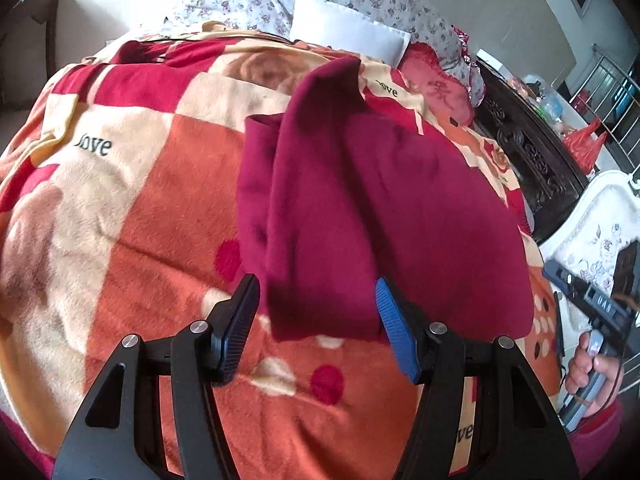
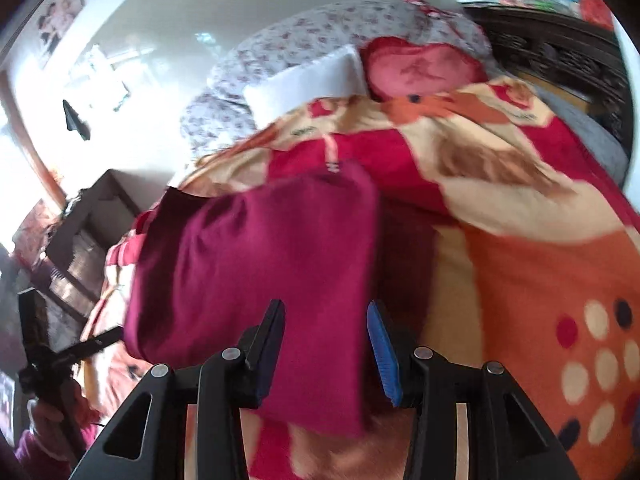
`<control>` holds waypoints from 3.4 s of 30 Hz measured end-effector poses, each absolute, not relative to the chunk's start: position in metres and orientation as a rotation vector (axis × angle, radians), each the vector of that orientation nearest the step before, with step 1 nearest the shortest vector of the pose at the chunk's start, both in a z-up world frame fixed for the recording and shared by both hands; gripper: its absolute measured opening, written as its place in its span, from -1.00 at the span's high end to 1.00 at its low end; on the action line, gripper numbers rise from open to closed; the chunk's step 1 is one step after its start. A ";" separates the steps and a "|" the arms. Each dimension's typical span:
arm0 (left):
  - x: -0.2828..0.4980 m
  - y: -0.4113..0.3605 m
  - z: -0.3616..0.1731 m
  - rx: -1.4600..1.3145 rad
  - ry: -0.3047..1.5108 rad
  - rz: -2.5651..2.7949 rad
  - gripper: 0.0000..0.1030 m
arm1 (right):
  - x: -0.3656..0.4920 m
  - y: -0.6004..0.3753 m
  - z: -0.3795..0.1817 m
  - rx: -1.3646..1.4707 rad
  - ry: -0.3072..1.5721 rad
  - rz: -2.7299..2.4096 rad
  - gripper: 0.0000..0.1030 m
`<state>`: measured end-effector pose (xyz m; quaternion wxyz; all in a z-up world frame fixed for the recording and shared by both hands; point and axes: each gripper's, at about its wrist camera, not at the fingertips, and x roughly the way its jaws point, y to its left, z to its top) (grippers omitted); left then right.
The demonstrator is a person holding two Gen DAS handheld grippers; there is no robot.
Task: Fold small clothes
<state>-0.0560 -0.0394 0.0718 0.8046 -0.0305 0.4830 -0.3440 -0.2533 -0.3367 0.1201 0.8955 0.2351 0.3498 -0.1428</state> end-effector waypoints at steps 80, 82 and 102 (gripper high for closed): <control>-0.016 -0.041 0.026 -0.191 1.093 -0.780 -0.37 | 0.030 -0.215 0.101 0.248 1.023 0.061 0.86; -0.019 -0.037 0.025 -0.192 1.094 -0.769 -0.26 | 0.034 -0.212 0.099 0.260 1.033 0.058 0.75; -0.027 -0.042 0.037 -0.232 1.067 -0.808 0.27 | 0.031 -0.199 0.086 0.162 1.090 0.048 0.76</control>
